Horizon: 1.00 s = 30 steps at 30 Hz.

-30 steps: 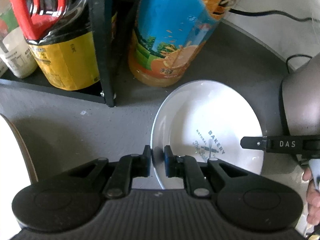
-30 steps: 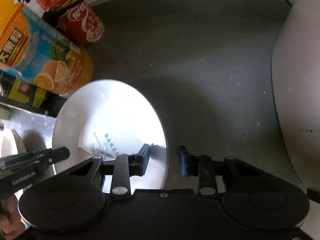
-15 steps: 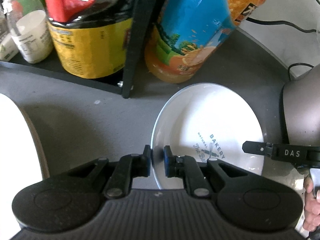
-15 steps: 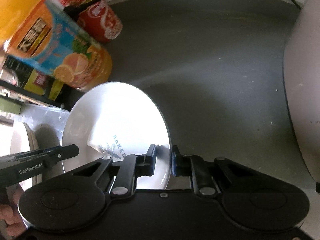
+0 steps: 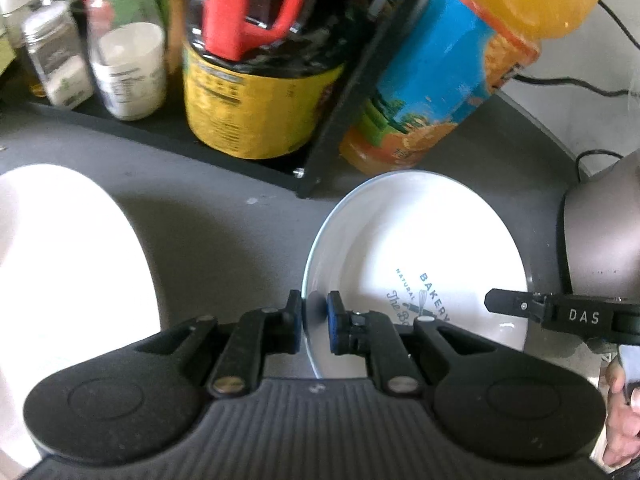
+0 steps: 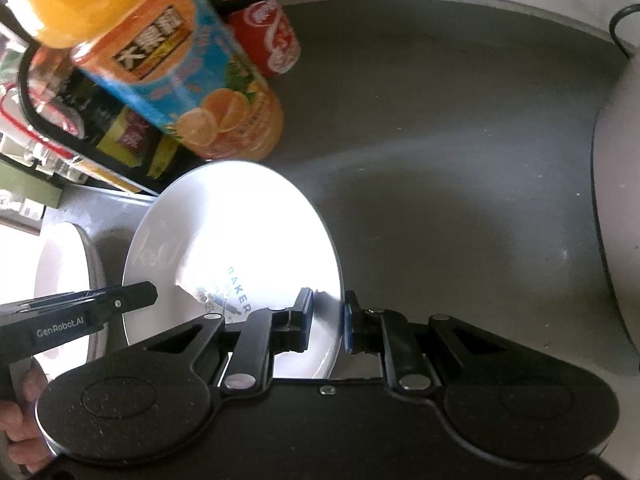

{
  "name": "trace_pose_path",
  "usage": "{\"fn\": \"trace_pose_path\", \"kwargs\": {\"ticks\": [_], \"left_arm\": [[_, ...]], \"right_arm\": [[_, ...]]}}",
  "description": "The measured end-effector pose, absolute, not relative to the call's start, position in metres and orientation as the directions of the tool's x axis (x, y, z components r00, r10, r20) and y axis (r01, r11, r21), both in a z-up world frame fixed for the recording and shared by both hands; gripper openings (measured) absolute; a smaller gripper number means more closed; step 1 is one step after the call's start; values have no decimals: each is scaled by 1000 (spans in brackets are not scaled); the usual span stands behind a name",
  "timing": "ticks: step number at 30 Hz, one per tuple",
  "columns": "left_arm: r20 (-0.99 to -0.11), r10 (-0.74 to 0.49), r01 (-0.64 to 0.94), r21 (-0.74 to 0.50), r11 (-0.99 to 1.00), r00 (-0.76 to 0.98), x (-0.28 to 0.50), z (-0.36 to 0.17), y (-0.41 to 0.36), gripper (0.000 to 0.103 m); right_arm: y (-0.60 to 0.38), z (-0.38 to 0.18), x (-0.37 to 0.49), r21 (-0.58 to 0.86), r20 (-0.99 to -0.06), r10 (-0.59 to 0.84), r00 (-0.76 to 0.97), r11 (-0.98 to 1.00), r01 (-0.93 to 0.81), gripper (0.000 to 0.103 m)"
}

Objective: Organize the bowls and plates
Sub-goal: 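Lift the 'BAKERY' plate with both grippers and carry it to the plate stack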

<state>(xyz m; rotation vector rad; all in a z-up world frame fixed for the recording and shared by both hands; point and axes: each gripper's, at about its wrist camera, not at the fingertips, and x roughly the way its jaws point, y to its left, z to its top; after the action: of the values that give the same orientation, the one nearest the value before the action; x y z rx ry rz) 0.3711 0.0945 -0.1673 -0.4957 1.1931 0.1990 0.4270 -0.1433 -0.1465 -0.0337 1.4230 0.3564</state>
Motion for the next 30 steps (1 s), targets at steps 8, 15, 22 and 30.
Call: {"fn": "trace_pose_path", "kwargs": {"ticks": [8, 15, 22, 30], "left_arm": [[-919, -95, -420, -265, 868, 384, 361, -159, 99, 11], [-912, -81, -443, -270, 855, 402, 353, -150, 110, 11], [-905, -61, -467, -274, 841, 420, 342, -139, 133, 11], [-898, -34, -512, -280, 812, 438, 319, -126, 173, 11]], "right_arm": [[-122, -130, 420, 210, -963, 249, 106, 935, -286, 15], [-108, -130, 413, 245, -956, 280, 89, 927, -283, 15], [-85, -122, 405, 254, -951, 294, 92, 918, -305, 15], [-51, -124, 399, 279, -944, 321, 72, 897, -344, 15]]}}
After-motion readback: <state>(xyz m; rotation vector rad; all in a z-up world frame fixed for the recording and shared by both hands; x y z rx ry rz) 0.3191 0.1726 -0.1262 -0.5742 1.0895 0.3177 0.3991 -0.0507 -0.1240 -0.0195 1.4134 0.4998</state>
